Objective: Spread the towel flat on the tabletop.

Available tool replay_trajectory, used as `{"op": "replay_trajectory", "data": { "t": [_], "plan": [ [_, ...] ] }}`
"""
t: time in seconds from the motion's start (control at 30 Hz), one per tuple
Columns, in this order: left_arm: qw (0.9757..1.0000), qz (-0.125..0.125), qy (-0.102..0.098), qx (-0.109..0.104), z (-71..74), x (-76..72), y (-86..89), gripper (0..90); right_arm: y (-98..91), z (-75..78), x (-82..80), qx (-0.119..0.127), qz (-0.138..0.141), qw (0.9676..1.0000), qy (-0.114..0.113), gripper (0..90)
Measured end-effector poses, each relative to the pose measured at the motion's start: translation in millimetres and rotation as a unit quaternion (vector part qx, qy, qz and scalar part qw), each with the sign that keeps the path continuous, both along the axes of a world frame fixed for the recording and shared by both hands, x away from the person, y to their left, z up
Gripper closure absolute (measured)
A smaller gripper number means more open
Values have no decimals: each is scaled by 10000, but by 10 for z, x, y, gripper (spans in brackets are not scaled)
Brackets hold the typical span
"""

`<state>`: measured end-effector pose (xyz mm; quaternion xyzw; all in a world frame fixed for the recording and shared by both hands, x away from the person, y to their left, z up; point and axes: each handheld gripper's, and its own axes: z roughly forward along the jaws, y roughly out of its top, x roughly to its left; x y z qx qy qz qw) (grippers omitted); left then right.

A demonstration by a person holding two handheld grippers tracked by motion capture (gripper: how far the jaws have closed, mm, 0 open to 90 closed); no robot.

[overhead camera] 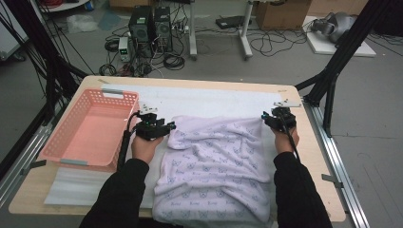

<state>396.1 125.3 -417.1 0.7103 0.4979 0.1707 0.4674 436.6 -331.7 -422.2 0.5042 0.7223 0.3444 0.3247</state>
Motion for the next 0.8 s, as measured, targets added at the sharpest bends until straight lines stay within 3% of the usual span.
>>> {"op": "replay_trajectory", "data": {
  "t": [0.1,0.13,0.33,0.4,0.47,0.5,0.53,0.57,0.63,0.67,0.7,0.73,0.8],
  "plan": [
    [10000,18,50,67,-7,140,-46,497,-60,31,-104,105,63,9999,-36,588],
    [9998,16,93,177,-28,213,-68,497,-76,37,-141,118,93,9999,-10,588],
    [9975,15,462,536,-161,529,-171,497,-121,58,-301,142,307,9994,112,565],
    [9977,21,363,578,-220,568,-212,501,-116,89,-328,136,367,9992,87,566],
    [9959,-20,473,766,-296,598,-239,499,-104,120,-346,209,391,9990,-5,569],
    [9955,22,383,867,-296,593,-257,507,-98,129,-350,229,405,9989,-18,570],
    [9950,66,344,933,-298,593,-269,534,-91,130,-350,237,422,9988,-36,570],
    [9928,63,273,1162,-292,588,-265,587,-83,126,-347,237,442,9987,-16,570],
    [9930,-75,229,1159,-291,605,-229,832,-69,104,-334,221,443,9988,24,569],
    [9906,45,234,1344,-267,629,-228,852,-57,92,-327,232,452,9987,49,570],
    [9855,245,172,1667,-242,648,-227,863,-44,87,-325,224,443,9987,65,569],
    [9829,458,59,1782,-213,677,-190,867,-37,83,-322,230,456,9987,59,570],
    [9846,979,-109,1446,-142,725,-69,866,-18,81,-321,219,481,9986,55,572]
  ]
}}
